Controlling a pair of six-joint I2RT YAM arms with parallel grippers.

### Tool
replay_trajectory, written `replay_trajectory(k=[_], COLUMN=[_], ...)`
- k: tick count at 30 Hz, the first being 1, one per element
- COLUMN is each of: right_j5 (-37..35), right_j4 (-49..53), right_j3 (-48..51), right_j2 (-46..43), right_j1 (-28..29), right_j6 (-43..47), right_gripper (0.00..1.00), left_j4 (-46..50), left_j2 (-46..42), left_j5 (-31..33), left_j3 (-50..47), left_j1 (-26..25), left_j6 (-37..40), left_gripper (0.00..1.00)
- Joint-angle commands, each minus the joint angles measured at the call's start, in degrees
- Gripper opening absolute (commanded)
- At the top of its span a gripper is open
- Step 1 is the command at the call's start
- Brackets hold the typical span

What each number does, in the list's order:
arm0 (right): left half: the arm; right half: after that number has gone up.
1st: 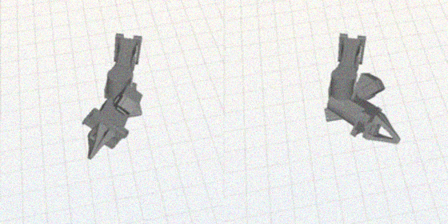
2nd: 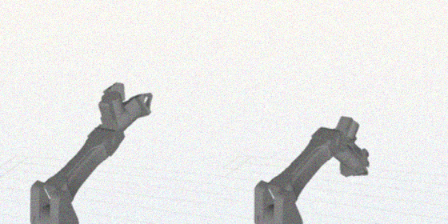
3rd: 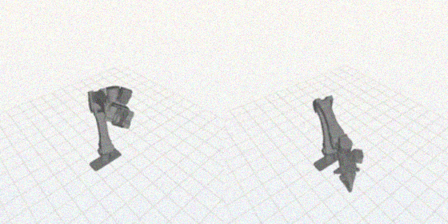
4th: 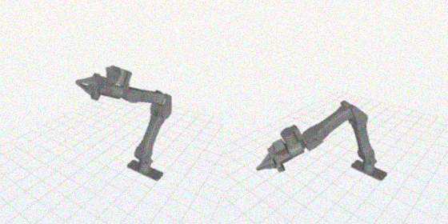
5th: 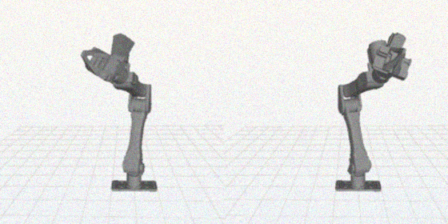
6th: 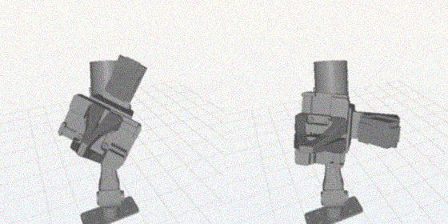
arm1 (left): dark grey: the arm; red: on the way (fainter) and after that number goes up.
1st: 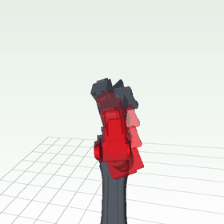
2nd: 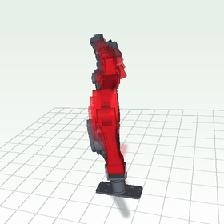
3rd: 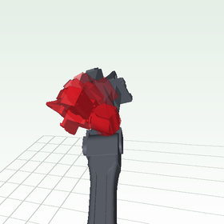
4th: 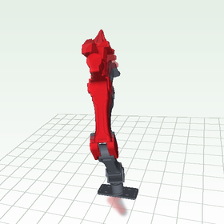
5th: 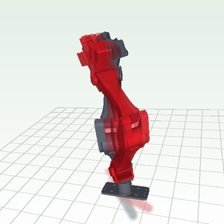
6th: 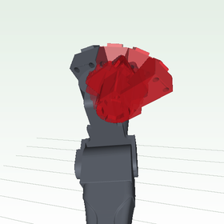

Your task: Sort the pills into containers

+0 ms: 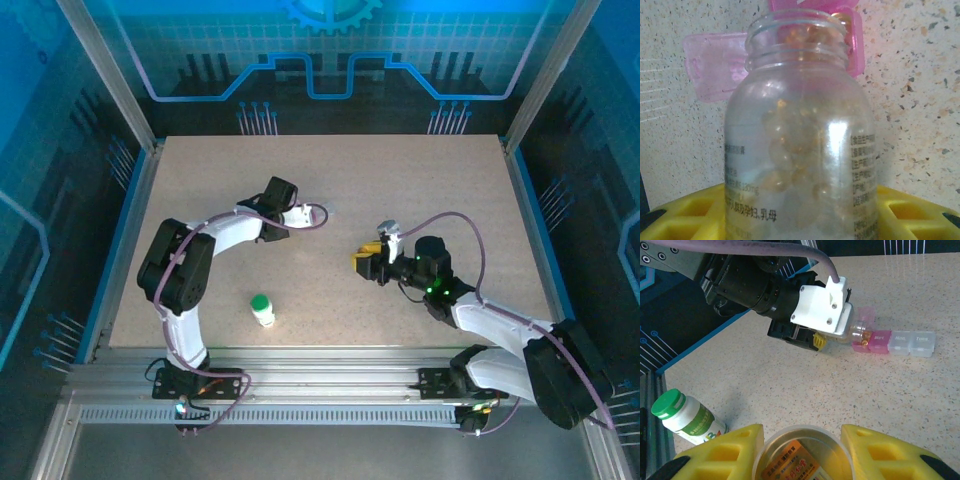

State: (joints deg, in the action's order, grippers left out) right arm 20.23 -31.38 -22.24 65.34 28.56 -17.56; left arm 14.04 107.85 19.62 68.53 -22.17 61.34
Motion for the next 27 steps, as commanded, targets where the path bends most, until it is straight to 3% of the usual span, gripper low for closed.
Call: replay_trajectory(k=[1,12,27], right_j5=[1.1,1.4,1.3], right_j4=[-1.4,-1.0,-0.4], right_j3=[-2.0,-2.4,-2.8], right_j2=[0.4,1.2,2.0], right_j1=[0.9,1.0,1.2], right_j6=[1.0,1.1,1.7], right_gripper=[0.0,0.0,0.0], left_j4=[-0.9,-2.8,-9.9], left_j2=[-2.6,-4.3,-8.3], left_j5=[-1.0,-2.1,-5.3], left_j3=[-1.0,-3.2,-8.1], left_j1=[0.7,1.1,1.2], left_j6=[-1.3,-2.7,-10.2], left_gripper=[0.0,0.0,0.0])
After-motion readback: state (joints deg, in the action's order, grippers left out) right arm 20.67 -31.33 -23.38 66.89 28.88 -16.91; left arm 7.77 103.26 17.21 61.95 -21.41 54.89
